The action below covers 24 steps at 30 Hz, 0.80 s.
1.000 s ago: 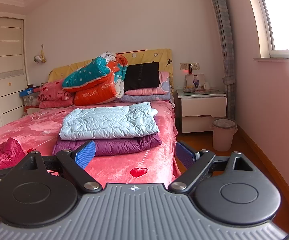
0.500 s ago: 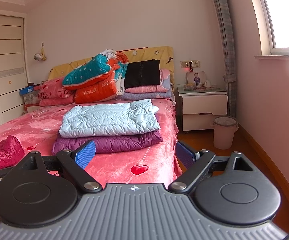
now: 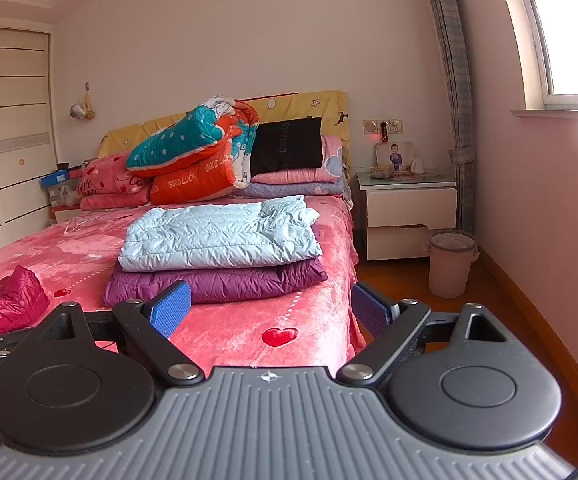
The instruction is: Fold large clothes
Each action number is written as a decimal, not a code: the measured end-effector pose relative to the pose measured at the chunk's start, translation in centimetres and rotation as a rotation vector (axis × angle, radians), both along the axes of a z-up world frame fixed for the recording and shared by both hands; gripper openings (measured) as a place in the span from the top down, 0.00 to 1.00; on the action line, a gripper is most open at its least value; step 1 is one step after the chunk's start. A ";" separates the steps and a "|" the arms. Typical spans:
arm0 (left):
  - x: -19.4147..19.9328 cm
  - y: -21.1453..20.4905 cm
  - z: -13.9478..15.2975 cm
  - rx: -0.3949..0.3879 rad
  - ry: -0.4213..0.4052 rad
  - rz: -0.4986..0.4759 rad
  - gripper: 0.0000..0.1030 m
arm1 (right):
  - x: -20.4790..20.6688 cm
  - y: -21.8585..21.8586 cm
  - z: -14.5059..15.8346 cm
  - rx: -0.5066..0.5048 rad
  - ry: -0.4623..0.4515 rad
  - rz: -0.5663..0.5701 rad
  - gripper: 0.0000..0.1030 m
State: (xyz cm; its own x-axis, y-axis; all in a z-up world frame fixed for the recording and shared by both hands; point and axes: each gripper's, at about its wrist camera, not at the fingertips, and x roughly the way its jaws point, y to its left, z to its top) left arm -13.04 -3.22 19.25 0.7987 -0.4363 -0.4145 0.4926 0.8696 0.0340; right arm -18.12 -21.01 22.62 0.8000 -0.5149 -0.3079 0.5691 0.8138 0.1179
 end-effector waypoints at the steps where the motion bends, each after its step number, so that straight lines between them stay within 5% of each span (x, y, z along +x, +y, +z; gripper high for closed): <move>1: 0.0 0.0 0.0 0.000 0.000 0.001 0.01 | 0.0 -0.1 0.0 0.002 -0.001 0.000 0.00; 24: 1.3 -0.7 -1.8 -0.007 0.019 -0.014 0.01 | 0.3 -0.4 -1.0 0.021 -0.004 0.015 0.00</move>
